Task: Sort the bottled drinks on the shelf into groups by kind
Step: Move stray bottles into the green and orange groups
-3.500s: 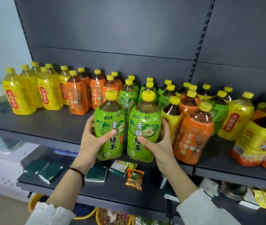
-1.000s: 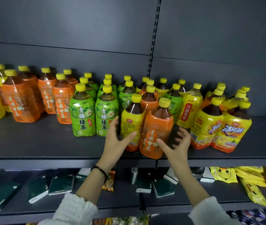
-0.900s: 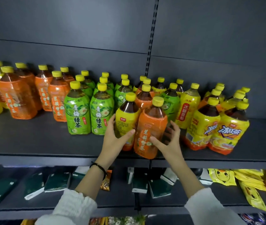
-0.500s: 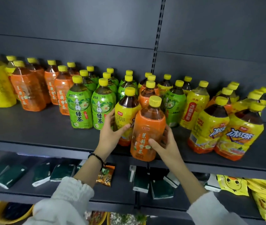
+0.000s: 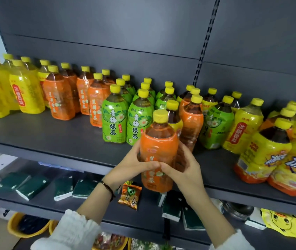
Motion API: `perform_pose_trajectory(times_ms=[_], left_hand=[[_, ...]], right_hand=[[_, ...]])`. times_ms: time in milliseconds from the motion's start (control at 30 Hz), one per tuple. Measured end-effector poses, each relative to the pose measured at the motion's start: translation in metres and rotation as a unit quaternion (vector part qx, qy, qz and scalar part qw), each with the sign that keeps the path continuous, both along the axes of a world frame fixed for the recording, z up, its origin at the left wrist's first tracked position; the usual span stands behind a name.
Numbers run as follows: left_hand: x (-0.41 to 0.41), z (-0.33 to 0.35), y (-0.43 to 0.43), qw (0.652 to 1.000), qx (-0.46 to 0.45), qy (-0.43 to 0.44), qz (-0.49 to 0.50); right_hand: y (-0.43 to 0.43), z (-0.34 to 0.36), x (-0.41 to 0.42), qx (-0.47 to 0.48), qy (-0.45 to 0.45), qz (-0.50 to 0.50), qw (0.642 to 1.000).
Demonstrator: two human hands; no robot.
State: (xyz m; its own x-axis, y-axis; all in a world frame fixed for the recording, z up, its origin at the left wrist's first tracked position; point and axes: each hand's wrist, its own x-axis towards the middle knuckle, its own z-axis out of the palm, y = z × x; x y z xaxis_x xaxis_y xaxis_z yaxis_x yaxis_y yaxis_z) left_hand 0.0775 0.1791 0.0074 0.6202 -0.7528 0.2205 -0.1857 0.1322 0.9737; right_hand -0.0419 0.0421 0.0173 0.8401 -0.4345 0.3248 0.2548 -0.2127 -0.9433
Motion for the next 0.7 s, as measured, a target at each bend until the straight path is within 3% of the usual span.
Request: perform_pose_trajectory(times_ms=[233,467,567,700], left_hand=[[0.052,0.016,0.077,0.995,-0.061,0.026,0.069],[0.129,0.014,0.163,0.986,-0.06,0.034,0.15],[0.161,0.013,0.187,0.985,-0.043,0.013,0.164],[0.197,0.019,0.199,0.979,-0.011,-0.042,0.198]], right_hand=[[0.064,0.006,0.073,-0.008,0.027,0.068,0.997],[0.138,-0.006,0.178,-0.036,0.066,0.127,0.989],[0.166,-0.01,0.212,-0.053,0.064,0.108,0.991],[0.188,-0.015,0.247,-0.066,0.053,0.007,0.996]])
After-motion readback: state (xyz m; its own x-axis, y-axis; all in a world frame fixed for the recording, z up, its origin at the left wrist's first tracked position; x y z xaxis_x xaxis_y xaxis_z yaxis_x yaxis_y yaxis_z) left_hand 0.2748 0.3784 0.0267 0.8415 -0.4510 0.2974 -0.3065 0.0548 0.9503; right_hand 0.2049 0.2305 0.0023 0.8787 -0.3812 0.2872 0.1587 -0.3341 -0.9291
